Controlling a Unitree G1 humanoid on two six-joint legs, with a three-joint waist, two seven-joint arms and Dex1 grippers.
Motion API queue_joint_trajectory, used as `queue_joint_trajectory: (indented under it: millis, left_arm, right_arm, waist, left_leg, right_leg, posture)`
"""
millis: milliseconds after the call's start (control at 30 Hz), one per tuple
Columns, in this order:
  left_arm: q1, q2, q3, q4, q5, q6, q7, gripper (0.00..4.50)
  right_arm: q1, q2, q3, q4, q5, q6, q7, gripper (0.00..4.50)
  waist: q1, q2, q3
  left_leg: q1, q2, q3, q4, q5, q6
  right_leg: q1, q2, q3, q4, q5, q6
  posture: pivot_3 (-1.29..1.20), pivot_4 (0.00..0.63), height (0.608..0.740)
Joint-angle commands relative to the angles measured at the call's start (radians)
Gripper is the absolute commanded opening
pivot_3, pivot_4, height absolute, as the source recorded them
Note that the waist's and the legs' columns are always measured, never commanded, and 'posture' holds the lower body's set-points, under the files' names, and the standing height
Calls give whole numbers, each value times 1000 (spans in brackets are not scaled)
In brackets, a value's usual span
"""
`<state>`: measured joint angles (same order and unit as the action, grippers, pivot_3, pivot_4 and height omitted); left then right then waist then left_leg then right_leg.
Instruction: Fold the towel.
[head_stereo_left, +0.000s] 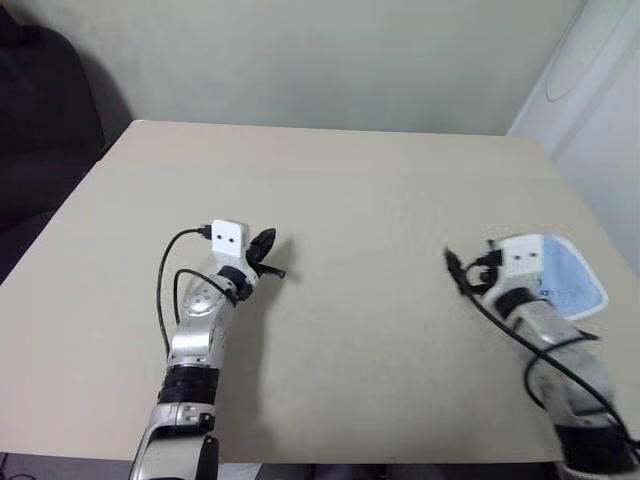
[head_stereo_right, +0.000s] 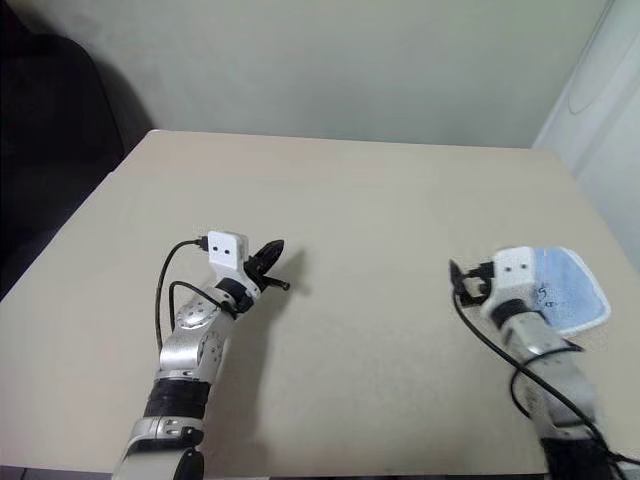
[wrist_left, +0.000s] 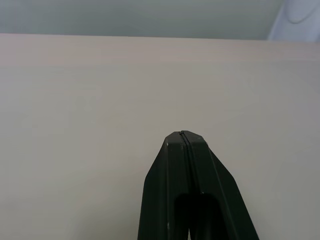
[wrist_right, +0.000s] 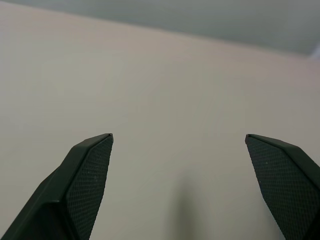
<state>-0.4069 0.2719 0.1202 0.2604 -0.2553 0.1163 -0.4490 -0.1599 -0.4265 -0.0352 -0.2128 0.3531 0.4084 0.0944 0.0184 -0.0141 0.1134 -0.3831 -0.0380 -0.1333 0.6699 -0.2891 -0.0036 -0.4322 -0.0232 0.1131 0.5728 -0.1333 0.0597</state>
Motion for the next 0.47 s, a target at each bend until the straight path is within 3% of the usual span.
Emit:
queue_joint_trajectory:
  millis: [33, 467]
  left_arm:
    - [17, 2, -27, -95, -14, 23, -32, 0]
    - [78, 18, -4, -201, -4, 92, 20, 0]
  right_arm:
    - [-67, 57, 20, 110, -62, -103, 31, 4473]
    - [-111, 179, 63, 212, -156, -201, 99, 4473]
  waist:
    - [3, 0, 0]
    - [2, 0, 0]
  left_leg:
    - [0, 0, 0, 0, -1, -2]
    - [0, 1, 0, -1, -5, -10]
  right_leg:
    - [0, 0, 0, 0, 1, -2]
    - [-2, 0, -1, 0, 4, -6]
  posture:
    - [0, 150, 740]
    - [0, 150, 740]
